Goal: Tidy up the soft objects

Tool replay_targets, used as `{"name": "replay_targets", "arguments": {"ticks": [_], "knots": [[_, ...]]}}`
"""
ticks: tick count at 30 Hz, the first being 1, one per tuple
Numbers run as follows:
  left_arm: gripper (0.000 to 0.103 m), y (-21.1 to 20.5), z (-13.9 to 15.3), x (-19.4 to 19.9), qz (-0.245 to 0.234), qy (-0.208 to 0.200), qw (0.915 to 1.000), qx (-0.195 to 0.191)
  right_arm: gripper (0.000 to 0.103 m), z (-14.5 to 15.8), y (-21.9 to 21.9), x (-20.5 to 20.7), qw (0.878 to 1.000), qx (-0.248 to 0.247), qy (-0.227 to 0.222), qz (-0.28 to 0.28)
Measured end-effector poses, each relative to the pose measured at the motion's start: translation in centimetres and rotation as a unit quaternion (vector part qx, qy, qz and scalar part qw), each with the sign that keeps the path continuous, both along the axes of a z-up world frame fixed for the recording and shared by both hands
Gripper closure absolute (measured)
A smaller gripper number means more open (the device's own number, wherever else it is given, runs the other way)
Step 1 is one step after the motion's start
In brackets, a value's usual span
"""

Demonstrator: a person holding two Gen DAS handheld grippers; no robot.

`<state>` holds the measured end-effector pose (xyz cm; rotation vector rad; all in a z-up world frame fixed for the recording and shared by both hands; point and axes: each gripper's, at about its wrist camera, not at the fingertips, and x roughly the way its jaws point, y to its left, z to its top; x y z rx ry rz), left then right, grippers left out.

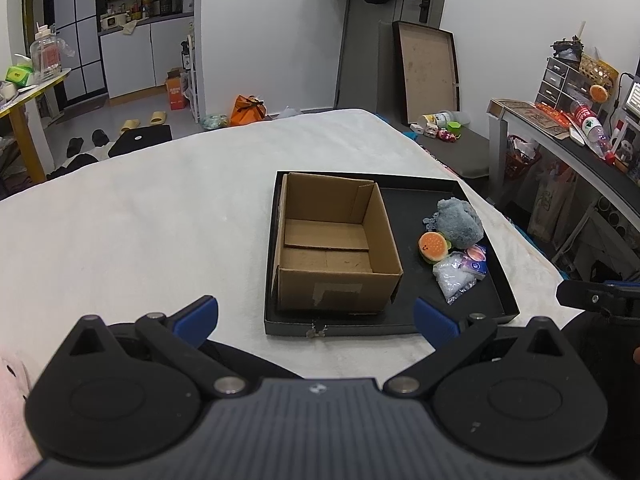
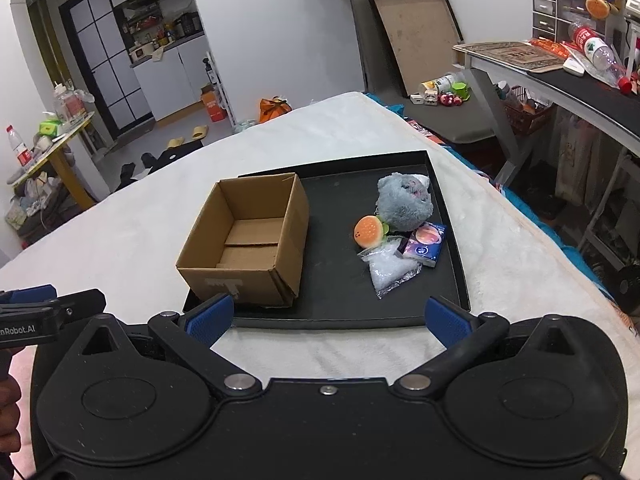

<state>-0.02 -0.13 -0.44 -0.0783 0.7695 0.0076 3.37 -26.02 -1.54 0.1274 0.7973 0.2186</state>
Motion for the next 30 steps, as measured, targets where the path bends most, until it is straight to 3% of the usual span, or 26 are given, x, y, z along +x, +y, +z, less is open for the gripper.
{"name": "replay_targets", "arguments": {"ticks": [30], "knots": [[0.0,0.16,0.02,-0.45,0.002,-0.007,1.0,0.001,0.0,0.15,0.35,-0.02,1.0,-0.02,-0.003,-0.009]]}}
